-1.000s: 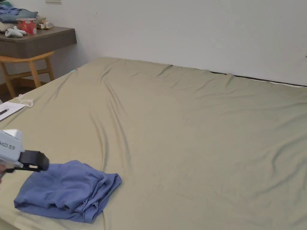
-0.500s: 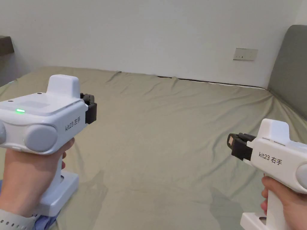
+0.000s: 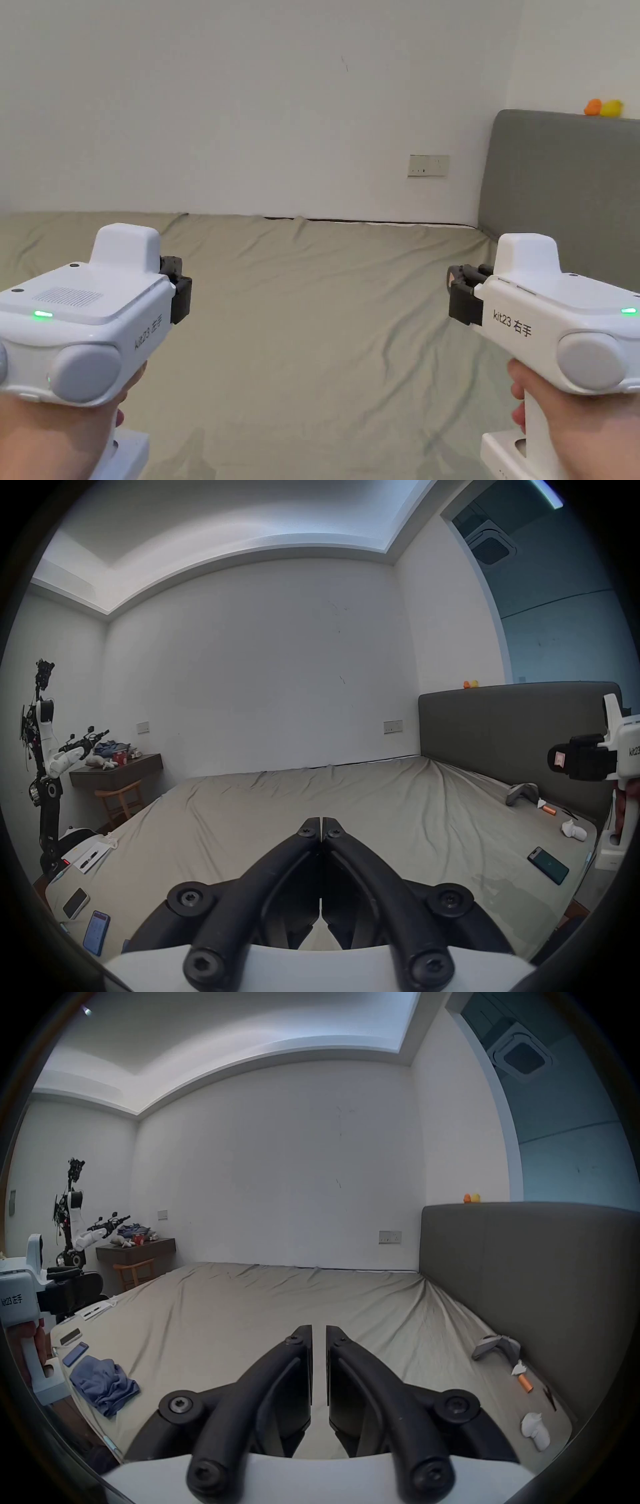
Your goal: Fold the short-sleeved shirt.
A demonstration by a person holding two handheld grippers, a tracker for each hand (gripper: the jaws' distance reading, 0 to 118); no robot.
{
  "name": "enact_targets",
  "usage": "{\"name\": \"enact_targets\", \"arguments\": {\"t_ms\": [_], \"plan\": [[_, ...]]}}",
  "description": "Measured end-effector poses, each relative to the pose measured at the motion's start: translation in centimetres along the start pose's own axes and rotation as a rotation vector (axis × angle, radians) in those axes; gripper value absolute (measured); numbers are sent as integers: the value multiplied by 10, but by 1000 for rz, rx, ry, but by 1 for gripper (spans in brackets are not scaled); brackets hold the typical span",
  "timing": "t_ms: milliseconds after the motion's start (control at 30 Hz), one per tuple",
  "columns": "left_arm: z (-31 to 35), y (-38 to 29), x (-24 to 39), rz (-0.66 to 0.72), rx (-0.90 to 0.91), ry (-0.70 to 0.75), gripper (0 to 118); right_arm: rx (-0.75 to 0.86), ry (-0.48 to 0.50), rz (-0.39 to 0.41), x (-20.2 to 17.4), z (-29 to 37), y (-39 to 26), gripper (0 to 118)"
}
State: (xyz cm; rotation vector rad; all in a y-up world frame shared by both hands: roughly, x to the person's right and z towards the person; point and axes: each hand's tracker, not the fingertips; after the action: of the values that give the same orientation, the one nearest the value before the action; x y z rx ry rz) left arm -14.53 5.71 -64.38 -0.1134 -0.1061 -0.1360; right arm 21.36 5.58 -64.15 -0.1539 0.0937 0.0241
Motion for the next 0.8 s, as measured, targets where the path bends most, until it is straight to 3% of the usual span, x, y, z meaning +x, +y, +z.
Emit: {"name": "enact_targets", "arguments": {"t_ms": [67, 133, 200, 267, 333, 467, 633, 700, 800], "plan": [[3, 3, 0, 5, 8, 5, 0, -31, 18, -32, -1, -1, -7, 23], [5, 1, -6, 24, 16, 0, 2, -16, 11, 11, -5, -3, -7, 32], [5, 1, -5, 18, 25, 5, 26, -25, 22, 9, -6, -4, -7, 34], [3, 0, -7, 16, 28, 17, 66, -17, 21, 6, -8, -4, -7, 52], [3, -1, -9, 43, 35, 12, 93, -10, 18, 22, -11, -2, -7, 77], [1, -1, -5, 26, 38, 27, 110, 14, 26, 46, -14, 0, -5, 101], [-4, 1, -3, 33, 13, 43, 118, 19, 96, -26, -15, -3, -2, 118], [-4, 3, -4, 40, 7, 48, 118, -11, 103, -86, -17, -5, -1, 118], [-4, 3, -6, 55, 2, 47, 118, 11, 75, -99, -22, -2, 4, 118]]}}
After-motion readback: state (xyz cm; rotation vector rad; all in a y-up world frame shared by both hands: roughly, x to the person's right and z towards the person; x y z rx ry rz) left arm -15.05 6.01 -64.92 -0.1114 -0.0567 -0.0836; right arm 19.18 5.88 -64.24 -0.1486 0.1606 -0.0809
